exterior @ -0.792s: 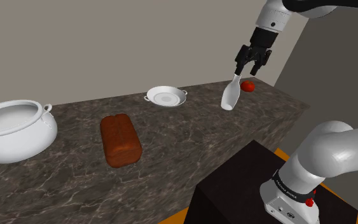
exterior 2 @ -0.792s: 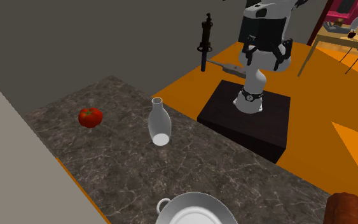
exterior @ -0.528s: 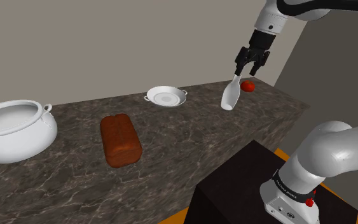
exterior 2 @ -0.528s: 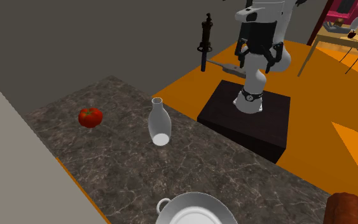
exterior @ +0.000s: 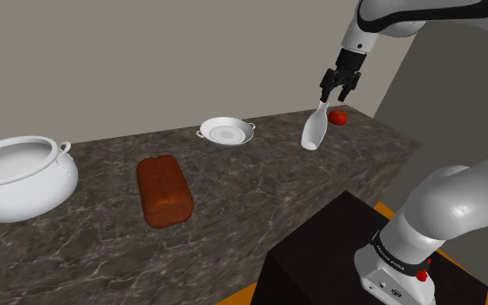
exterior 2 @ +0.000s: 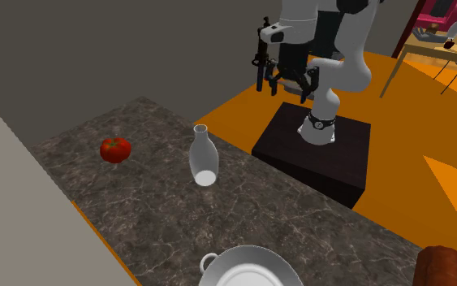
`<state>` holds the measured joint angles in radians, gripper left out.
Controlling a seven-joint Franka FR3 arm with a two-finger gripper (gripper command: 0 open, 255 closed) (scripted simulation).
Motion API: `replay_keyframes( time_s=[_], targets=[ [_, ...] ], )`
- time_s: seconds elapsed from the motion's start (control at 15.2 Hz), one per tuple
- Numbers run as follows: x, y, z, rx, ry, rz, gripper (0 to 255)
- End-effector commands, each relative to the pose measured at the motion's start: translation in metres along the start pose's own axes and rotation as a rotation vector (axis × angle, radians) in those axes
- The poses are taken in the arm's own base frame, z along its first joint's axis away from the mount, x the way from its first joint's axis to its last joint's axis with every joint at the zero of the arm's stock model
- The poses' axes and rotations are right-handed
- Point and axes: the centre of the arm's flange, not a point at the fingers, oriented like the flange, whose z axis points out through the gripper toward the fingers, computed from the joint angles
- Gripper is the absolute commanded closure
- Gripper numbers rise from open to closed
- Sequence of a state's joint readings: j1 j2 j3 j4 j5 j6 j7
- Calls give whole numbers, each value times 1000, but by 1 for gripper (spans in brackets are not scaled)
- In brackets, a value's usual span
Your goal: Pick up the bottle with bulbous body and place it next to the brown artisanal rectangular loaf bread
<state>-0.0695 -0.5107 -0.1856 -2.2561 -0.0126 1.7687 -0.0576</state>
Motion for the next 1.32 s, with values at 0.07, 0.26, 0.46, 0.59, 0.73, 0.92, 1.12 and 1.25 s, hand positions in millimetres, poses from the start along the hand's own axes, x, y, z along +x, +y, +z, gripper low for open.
replay_keyframes(
  time_s=[0.07, 0.26, 0.46, 0.59, 0.73, 0.92, 1.12, 1.25],
  targets=[
    [24, 28, 14, -10, -7, -7, 0],
    [48, 57, 25, -20, -15, -13, 0],
    [72, 85, 36, -29, -24, -20, 0],
    [89, 105, 44, -35, -29, -24, 0],
    [105, 124, 51, -42, -34, -28, 0],
    [129, 152, 62, -51, -42, -34, 0],
    [154, 181, 73, -61, -50, -40, 0],
    [168, 197, 79, -66, -55, -44, 0]
  ],
)
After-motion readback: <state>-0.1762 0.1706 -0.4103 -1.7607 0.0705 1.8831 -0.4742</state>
